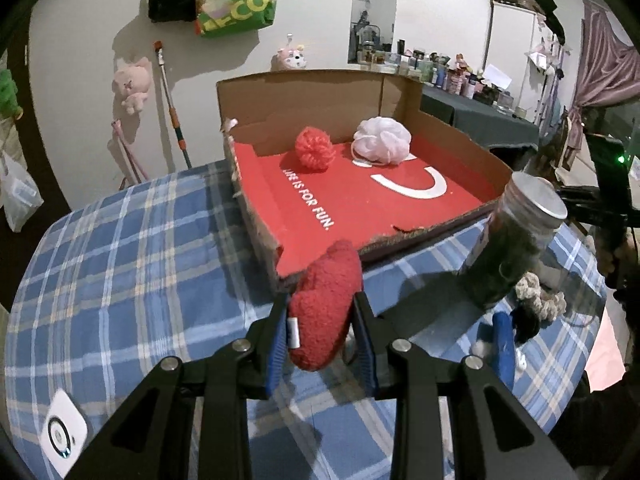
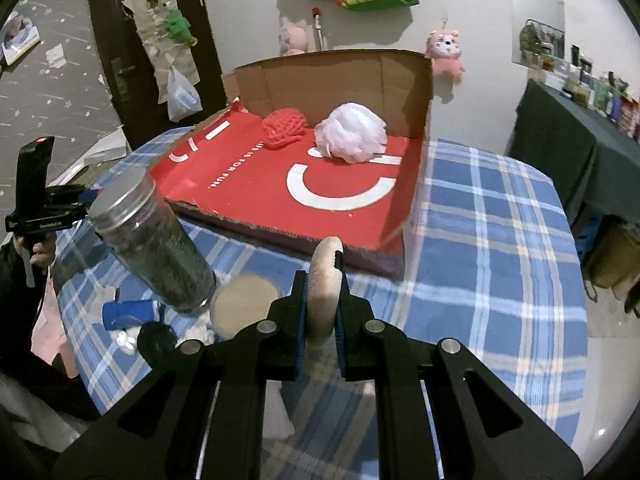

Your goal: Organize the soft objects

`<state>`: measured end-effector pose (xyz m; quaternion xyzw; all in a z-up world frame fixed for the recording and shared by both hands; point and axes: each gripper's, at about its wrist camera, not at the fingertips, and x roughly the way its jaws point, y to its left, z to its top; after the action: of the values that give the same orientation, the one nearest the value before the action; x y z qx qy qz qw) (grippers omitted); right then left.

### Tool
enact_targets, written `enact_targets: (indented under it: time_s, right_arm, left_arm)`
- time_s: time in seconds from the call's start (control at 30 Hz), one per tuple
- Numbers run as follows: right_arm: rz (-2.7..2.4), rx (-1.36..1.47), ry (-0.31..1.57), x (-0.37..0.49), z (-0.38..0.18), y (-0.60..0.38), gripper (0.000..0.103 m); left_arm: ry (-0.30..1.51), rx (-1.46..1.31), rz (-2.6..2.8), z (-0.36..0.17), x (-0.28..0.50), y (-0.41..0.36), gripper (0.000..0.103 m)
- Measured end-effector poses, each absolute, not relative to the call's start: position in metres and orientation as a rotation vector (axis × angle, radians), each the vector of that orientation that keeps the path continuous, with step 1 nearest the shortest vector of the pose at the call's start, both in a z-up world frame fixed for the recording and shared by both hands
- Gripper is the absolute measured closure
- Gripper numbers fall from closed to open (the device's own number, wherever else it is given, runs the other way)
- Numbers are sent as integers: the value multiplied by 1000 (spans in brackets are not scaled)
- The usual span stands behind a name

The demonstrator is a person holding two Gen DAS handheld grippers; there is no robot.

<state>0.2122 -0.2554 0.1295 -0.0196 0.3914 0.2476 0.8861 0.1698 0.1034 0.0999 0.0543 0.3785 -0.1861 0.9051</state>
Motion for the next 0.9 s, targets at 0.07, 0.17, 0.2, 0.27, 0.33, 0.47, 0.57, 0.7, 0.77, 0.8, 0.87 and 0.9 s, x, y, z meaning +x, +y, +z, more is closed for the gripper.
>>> enact_targets:
  time_s: [0.07, 0.17, 0.2, 0.27, 0.33, 0.47, 0.57, 0.7, 0.77, 0.8, 0.87, 0.9]
  right_arm:
    - [526, -47, 818, 218, 131, -253, 92]
    - [540, -42, 817, 227, 135, -251, 92]
    - [548, -38, 816, 231, 138, -251, 92]
    - [559, -27, 810, 237, 143, -249, 92]
    - [571, -14, 804, 244, 148, -247, 92]
    - [581, -8, 798, 262, 157, -237, 92]
    - [582, -10, 815, 282, 162, -223, 92]
    - [562, -29, 873, 313, 160, -201, 92]
    - [536, -46, 909, 329, 156, -192, 92]
    - [521, -50, 930, 337, 153, -189, 92]
    - [502, -50, 961, 350, 148, -184, 92]
    - [490, -49, 977, 357, 145, -183, 92]
  left_arm:
    - [782, 111, -393, 104, 176, 101, 70]
    - [772, 108, -416, 113, 183, 96, 70]
    - [766, 109, -423, 116, 185, 94, 70]
    - [755, 107, -434, 123, 190, 88, 70]
    - [748, 102, -436, 130, 197, 82, 70]
    - [762, 74, -436, 139, 219, 68, 70]
    - [786, 64, -413, 142, 240, 56, 70]
    - [847, 36, -384, 139, 270, 46, 70]
    - [878, 31, -369, 135, 283, 42, 70]
    - [896, 24, -359, 132, 289, 41, 70]
    - [935, 9, -341, 126, 302, 40, 70]
    - [947, 5, -335, 123, 306, 39, 70]
